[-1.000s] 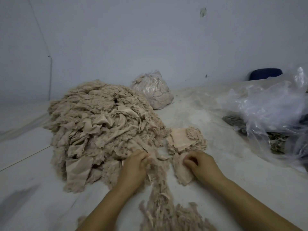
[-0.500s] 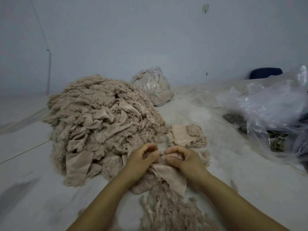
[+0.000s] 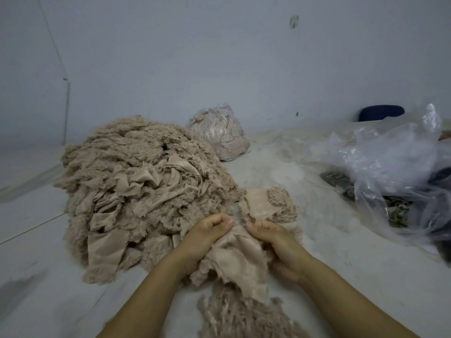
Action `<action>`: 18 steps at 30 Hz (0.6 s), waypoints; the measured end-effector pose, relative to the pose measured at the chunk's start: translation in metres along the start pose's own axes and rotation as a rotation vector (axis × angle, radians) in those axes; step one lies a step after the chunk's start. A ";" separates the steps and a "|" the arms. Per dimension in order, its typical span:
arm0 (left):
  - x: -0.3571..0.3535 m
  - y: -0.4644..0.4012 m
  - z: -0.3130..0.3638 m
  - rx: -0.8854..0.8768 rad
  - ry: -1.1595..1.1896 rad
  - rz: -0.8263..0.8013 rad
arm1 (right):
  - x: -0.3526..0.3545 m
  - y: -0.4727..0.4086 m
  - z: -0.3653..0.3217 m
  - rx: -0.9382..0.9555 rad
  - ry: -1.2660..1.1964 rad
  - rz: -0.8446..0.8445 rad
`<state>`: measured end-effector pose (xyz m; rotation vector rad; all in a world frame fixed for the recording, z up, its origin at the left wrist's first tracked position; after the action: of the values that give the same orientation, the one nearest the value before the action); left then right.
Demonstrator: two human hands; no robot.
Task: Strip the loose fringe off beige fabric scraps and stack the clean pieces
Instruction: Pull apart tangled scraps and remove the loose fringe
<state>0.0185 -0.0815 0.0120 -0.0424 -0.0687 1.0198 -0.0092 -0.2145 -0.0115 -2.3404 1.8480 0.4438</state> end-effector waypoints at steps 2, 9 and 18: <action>-0.009 0.000 -0.003 0.038 -0.006 -0.109 | 0.000 0.001 -0.004 0.038 0.024 0.009; 0.001 -0.015 -0.015 0.018 0.303 0.068 | 0.007 0.003 -0.017 0.253 0.132 0.250; 0.048 -0.008 -0.024 -0.041 0.401 0.459 | -0.006 0.006 -0.003 0.256 0.245 0.037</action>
<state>0.0523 -0.0450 -0.0093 -0.3099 0.2983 1.4494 -0.0159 -0.2117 -0.0060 -2.2715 1.9186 -0.0791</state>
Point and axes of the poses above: each hand's wrist, its own y-axis away from the middle knuckle, its own x-axis out of the back of the hand, z = x × y, the point moved 7 cm from there along -y, towards the middle knuckle, and after that the axes turned 4 degrees about -z, right-handed, at the moved point
